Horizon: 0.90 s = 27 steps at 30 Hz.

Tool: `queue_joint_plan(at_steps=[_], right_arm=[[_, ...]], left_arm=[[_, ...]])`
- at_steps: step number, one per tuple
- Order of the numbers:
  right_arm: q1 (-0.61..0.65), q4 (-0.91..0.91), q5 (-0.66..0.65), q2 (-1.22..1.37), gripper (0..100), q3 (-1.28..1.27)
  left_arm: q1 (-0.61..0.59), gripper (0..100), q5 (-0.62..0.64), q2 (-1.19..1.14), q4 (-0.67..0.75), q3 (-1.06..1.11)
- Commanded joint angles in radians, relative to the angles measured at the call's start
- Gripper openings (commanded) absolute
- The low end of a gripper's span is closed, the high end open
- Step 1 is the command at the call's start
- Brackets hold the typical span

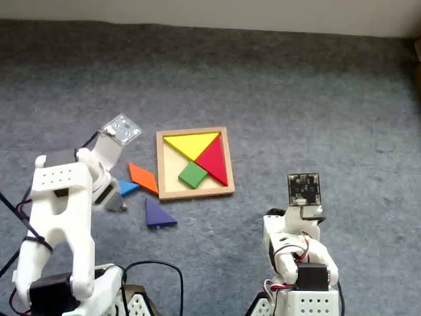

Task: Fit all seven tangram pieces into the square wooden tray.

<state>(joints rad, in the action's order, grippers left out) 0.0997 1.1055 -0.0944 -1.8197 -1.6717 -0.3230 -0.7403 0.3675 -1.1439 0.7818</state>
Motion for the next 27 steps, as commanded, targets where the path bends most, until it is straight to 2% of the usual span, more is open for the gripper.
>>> queue_joint_plan(at_steps=[1,11,20,25,27], right_arm=[[-0.01,-0.025,-0.011,-0.005,1.7,-0.116],[-0.01,-0.025,-0.011,-0.005,1.7,-0.116],[-0.01,-0.025,-0.011,-0.005,1.7,-0.116],[-0.01,-0.024,-0.011,-0.005,1.7,-0.116],[-0.01,-0.024,-0.011,-0.005,1.7,-0.116]], left_arm=[[-0.033,24,0.021,0.031,0.091,0.051],[-0.025,24,0.448,0.031,0.132,0.088],[-0.025,24,0.591,-0.147,0.198,0.079],[-0.028,23,0.603,-0.26,0.13,-0.028],[-0.028,20,0.603,-0.288,0.129,-0.05]])
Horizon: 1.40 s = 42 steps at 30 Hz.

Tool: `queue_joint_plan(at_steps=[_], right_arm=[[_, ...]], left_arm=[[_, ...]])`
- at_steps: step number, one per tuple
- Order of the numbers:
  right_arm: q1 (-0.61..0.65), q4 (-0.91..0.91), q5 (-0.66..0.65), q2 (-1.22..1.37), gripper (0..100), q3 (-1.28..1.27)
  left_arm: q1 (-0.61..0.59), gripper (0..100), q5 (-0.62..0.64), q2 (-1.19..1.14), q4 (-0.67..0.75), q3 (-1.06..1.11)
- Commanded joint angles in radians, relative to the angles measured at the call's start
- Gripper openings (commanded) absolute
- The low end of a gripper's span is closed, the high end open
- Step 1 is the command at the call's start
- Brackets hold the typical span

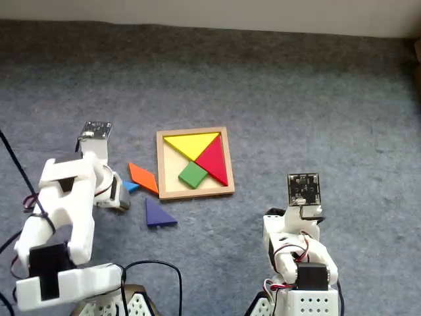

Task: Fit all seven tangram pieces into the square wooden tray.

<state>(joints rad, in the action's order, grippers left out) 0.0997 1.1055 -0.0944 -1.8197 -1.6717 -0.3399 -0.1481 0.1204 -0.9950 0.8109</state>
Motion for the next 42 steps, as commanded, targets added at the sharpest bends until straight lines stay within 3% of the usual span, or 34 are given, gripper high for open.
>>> queue_joint_plan(at_steps=[1,7,16,23,28,34,42], right_arm=[[-0.012,-0.024,-0.011,-0.005,1.7,-0.116],[-0.012,-0.024,-0.011,-0.005,1.7,-0.116],[-0.012,-0.024,-0.011,-0.005,1.7,-0.116],[-0.012,-0.024,-0.011,-0.005,1.7,-0.116],[-0.012,-0.024,-0.011,-0.005,1.7,-0.116],[-0.012,-0.024,-0.011,-0.005,1.7,-0.116],[-0.012,-0.024,-0.011,-0.005,1.7,-0.116]], left_arm=[[-0.01,18,0.009,-0.051,-0.021,-0.088],[0.031,11,0.006,-0.074,-0.023,-0.113],[0.067,11,-0.017,-0.07,-0.026,-0.114],[0.076,11,-0.095,0.125,-0.11,-0.114],[0.151,11,-0.27,0.28,-0.18,-0.11],[0.285,11,-0.405,0.305,-0.181,-0.114],[0.506,11,-0.42,0.302,-0.183,-0.205]])
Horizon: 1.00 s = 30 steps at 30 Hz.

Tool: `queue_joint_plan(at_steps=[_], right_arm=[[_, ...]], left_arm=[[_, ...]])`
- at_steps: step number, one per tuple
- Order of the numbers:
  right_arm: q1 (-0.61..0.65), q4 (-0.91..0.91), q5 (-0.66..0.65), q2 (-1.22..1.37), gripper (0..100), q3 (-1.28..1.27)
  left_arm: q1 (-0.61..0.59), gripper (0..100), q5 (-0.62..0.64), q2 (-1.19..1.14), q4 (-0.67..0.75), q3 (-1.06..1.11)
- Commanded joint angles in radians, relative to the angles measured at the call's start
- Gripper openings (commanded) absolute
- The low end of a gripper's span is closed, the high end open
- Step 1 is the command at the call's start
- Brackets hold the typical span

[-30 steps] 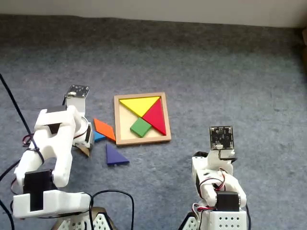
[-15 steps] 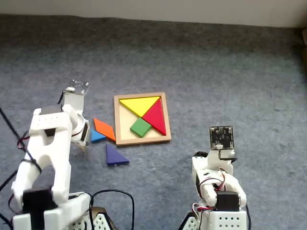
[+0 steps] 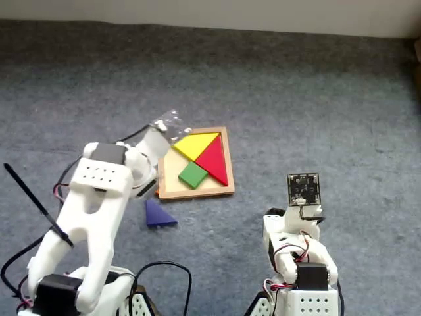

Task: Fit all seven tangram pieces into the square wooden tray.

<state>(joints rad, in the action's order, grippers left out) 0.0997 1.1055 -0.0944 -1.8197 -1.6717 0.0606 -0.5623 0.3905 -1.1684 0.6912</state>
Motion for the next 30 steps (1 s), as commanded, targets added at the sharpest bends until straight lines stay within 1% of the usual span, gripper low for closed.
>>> queue_joint_plan(at_steps=[1,8,12,15,19,24,28,30], right_arm=[[-0.012,-0.024,-0.011,-0.005,1.7,-0.116],[-0.012,-0.024,-0.011,-0.005,1.7,-0.116],[-0.012,-0.024,-0.011,-0.005,1.7,-0.116],[-0.012,-0.024,-0.011,-0.005,1.7,-0.116],[-0.012,-0.024,-0.011,-0.005,1.7,-0.116],[-0.012,-0.024,-0.011,-0.005,1.7,-0.116],[-0.012,-0.024,-0.011,-0.005,1.7,-0.116],[-0.012,-0.024,-0.011,-0.005,1.7,-0.116]], left_arm=[[0.128,11,-0.006,0.031,-0.009,-0.093],[0.257,11,-0.009,0.031,-0.005,-0.11],[0.288,11,-0.008,0.002,0.046,-0.116],[0.291,11,-0.008,-0.111,0.049,-0.189],[0.291,11,-0.009,-0.308,0.044,-0.344],[0.32,12,-0.012,-0.513,-0.041,-0.535],[0.367,18,-0.008,-0.651,-0.153,-0.676],[0.381,17,-0.008,-0.708,-0.172,-0.736]])
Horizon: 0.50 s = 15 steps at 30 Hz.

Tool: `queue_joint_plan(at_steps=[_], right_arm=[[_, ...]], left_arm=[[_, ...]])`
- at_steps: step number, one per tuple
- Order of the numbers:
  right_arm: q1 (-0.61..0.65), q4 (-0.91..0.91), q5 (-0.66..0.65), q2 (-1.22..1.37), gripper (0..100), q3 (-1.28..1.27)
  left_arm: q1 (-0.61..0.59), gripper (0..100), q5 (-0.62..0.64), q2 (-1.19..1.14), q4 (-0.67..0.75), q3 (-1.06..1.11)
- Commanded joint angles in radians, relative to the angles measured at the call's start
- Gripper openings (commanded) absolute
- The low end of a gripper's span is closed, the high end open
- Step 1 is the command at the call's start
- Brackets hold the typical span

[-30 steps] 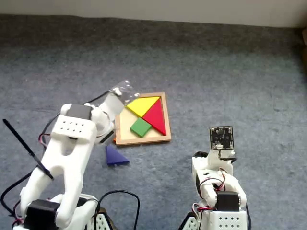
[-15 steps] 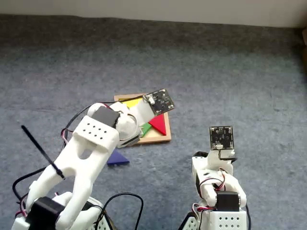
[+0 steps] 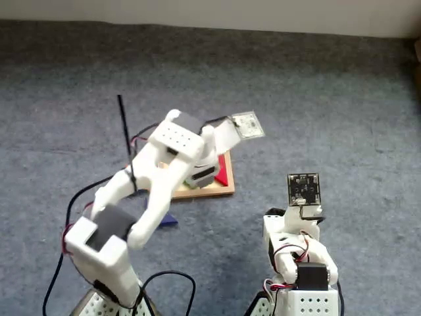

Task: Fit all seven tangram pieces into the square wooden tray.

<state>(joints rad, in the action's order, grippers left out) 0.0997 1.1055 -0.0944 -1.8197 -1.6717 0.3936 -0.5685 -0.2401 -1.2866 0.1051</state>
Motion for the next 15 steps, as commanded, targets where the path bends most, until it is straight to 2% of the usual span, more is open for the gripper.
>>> queue_joint_plan(at_steps=[1,7,15], right_arm=[[-0.012,-0.024,-0.011,-0.005,1.7,-0.116],[-0.012,-0.024,-0.011,-0.005,1.7,-0.116],[-0.012,-0.024,-0.011,-0.005,1.7,-0.116]], left_arm=[[0.05,17,-0.002,-0.105,-0.055,-0.174],[0.042,18,-0.002,-0.203,-0.058,-0.265],[0.042,17,0.017,-0.107,-0.206,-0.337]])
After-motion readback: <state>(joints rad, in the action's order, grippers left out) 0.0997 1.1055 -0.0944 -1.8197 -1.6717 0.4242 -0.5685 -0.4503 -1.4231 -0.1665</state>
